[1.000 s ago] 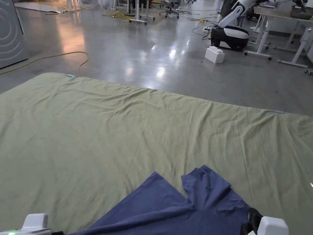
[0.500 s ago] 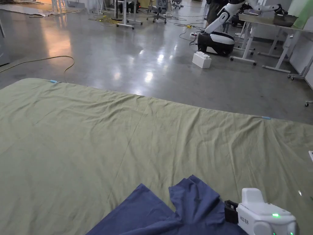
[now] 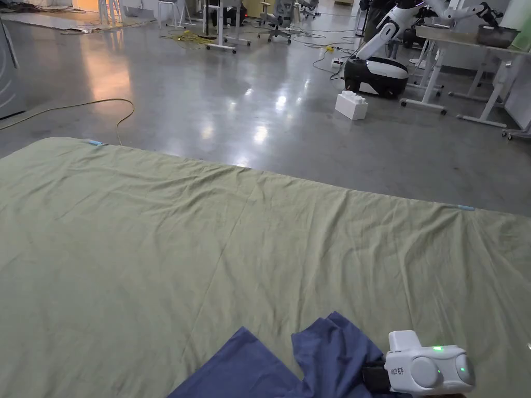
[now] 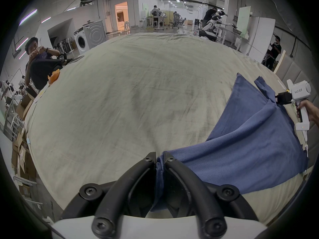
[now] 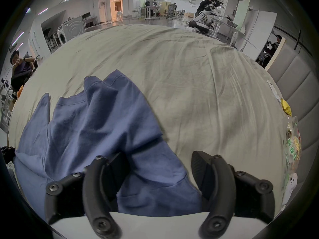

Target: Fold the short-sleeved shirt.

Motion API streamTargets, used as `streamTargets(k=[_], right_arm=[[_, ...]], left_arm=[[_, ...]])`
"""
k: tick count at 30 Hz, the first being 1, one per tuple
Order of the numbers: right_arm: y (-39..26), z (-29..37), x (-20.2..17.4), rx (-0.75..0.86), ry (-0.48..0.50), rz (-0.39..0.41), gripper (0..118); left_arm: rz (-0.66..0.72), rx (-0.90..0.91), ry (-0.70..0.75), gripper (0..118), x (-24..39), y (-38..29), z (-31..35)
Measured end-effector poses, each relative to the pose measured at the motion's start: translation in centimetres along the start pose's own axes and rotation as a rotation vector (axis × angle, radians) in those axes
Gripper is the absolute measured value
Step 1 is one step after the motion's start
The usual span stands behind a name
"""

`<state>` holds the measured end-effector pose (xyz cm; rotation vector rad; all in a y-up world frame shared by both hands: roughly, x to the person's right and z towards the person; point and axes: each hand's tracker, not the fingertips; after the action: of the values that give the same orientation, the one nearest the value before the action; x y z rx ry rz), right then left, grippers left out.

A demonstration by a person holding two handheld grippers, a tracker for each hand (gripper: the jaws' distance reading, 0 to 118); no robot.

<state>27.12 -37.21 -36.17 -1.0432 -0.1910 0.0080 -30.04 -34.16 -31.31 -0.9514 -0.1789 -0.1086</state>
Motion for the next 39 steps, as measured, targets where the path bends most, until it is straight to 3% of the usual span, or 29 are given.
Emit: streamTargets(k=[2, 4, 5, 6, 10, 20, 23, 26, 39], right_arm=[[0.2, 0.2, -0.4, -0.003, -0.002, 0.015, 69], [0.2, 0.4, -0.4, 0.006, -0.013, 0.023, 48], [0.3, 0.3, -0.5, 0.014, -0.009, 0.030, 33], [0.3, 0.3, -0.7, 0.029, -0.011, 0.038, 2], [-0.3, 0.4, -1.5, 0.044, -0.040, 0.101, 1], [-2.8, 10.5, -0.7, 0.303, -0.062, -0.051, 1], [-2.8, 14.9, -0.3, 0.357, -0.085, -0.039, 1], [-2.7, 19.3, 0.2, 0.458, -0.137, -0.015, 1], [0.3, 37.1, 6.7, 0.755, -0.318, -0.130, 1]], left_arm=[[-0.009, -0.003, 0.004, 8, 0.1, -0.1, -0.2], [-0.016, 0.000, 0.009, 7, 0.2, -0.4, -0.4], [-0.019, 0.001, 0.011, 7, 0.2, -0.4, -0.4], [-0.019, 0.001, 0.012, 8, 0.2, -0.4, -0.4], [-0.009, 0.015, 0.015, 8, 0.3, -0.2, 0.2], [0.007, 0.159, -0.031, 8, 0.6, 1.6, 4.1], [-0.018, 0.216, -0.059, 7, 1.0, 3.3, 5.7], [-0.007, 0.279, -0.101, 8, 1.5, 5.8, 7.4], [-0.080, 0.570, -0.180, 8, 5.8, 20.7, 16.6]])
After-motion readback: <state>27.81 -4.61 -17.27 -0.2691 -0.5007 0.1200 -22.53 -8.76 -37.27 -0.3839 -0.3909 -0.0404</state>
